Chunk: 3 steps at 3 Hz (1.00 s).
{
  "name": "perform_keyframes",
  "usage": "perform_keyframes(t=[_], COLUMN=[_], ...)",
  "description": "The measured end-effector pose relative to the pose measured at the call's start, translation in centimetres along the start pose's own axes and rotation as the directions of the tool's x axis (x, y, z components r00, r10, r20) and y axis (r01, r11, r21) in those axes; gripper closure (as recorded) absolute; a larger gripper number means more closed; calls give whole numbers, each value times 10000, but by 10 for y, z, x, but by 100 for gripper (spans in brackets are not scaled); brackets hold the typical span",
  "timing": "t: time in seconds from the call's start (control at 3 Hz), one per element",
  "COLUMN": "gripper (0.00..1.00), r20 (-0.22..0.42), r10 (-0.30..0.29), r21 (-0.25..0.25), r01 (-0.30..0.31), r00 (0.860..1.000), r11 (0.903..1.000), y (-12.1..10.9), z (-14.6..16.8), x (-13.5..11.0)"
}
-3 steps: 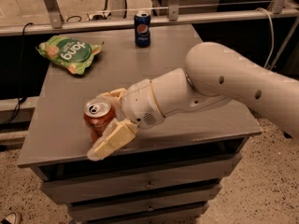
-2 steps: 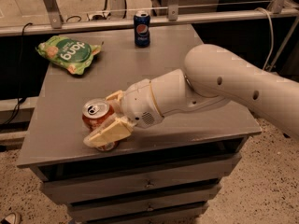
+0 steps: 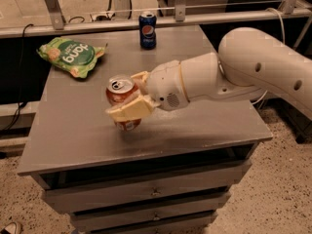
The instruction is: Move coke can near green rice chip bag
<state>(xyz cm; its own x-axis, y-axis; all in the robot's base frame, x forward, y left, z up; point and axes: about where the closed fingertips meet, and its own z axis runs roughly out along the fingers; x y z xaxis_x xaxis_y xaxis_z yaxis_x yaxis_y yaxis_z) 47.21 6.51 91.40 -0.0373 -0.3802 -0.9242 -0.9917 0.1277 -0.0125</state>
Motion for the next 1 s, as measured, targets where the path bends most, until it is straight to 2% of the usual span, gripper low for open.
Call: perform_keyframes(t=[0.33, 0.67, 1.0], gripper=[100, 100, 100], r20=[-76, 10, 2], r10=[-419, -701, -697], r21=[1070, 1434, 1420], r01=[424, 692, 690], r00=[9991, 9975, 9976], r11=[9934, 9872, 9875], y=[-32, -42, -42], z=[-55, -72, -71], x=[-26, -43, -43])
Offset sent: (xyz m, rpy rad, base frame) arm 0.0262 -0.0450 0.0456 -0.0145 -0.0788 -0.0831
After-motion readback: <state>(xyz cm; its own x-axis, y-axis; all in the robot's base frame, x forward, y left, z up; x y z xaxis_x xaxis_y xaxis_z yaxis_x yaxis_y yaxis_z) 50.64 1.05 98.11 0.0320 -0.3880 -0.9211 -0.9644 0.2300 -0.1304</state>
